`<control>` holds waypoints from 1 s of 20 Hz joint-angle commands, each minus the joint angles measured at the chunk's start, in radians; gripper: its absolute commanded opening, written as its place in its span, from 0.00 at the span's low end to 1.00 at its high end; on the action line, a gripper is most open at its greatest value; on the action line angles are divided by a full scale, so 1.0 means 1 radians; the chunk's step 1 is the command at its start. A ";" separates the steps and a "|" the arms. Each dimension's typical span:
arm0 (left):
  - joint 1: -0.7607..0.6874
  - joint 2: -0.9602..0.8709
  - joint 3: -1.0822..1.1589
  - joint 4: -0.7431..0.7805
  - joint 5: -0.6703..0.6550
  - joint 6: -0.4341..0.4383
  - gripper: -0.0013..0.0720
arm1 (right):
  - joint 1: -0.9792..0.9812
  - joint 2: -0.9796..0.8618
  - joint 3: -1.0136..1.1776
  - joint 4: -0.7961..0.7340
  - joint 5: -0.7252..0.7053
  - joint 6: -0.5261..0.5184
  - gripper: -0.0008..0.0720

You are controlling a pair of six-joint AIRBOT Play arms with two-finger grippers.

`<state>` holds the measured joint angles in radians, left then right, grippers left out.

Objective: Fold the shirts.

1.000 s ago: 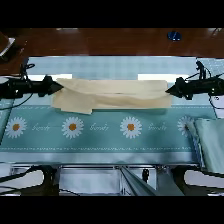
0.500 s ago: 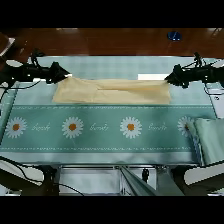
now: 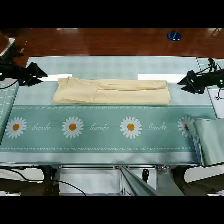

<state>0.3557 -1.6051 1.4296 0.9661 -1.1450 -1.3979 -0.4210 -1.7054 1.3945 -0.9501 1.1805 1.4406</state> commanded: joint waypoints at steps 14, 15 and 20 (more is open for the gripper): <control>-0.471 0.395 -0.465 -0.050 0.500 0.057 0.05 | 0.172 -0.038 -0.083 0.223 0.016 -0.121 0.05; -0.500 0.392 -0.465 -0.051 0.502 0.068 0.05 | 0.158 0.019 -0.083 0.187 0.053 -0.123 0.05; -0.731 0.338 -0.464 -0.050 0.594 0.115 0.04 | 0.135 0.476 -0.321 -0.076 0.098 -0.118 0.05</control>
<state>-0.2459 -1.2354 0.9657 0.9138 -0.6270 -1.3052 -0.2760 -1.4651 1.2102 -0.9035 1.2648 1.3209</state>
